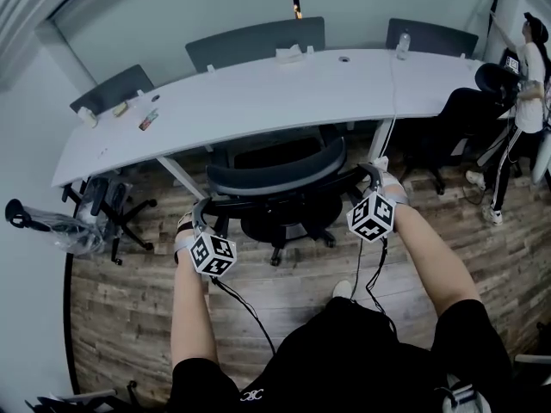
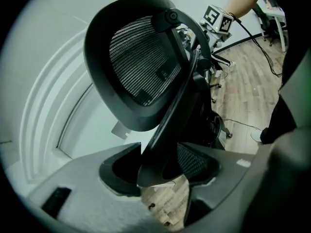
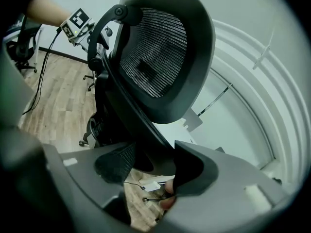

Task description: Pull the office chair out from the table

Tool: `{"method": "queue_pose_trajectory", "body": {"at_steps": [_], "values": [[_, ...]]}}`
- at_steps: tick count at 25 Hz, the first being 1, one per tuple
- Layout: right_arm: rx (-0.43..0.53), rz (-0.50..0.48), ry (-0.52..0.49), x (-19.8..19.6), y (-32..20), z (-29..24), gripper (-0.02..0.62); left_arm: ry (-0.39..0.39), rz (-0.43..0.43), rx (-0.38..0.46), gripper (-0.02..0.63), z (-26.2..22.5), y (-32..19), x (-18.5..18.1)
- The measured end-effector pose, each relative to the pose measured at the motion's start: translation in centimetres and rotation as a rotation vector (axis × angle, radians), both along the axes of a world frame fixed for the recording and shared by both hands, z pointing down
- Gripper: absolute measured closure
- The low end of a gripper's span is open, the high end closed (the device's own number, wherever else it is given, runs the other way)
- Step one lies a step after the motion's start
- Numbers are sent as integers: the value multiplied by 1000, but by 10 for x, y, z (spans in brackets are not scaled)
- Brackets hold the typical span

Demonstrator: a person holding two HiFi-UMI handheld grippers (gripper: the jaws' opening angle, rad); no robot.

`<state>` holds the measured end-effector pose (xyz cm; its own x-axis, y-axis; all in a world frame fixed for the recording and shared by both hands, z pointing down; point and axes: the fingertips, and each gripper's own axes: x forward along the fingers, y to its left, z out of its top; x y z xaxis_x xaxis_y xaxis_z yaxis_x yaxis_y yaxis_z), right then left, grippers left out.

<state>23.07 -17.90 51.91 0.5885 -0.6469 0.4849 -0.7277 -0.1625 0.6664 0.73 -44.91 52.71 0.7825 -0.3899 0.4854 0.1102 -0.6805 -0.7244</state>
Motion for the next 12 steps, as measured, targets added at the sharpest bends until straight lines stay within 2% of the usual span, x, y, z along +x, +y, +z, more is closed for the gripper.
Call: {"method": "queue_pose_trajectory", "body": {"at_steps": [12], "values": [[41,6,-28,-48,29,0,347,-12,5,-4,377,2,18,-33]]}}
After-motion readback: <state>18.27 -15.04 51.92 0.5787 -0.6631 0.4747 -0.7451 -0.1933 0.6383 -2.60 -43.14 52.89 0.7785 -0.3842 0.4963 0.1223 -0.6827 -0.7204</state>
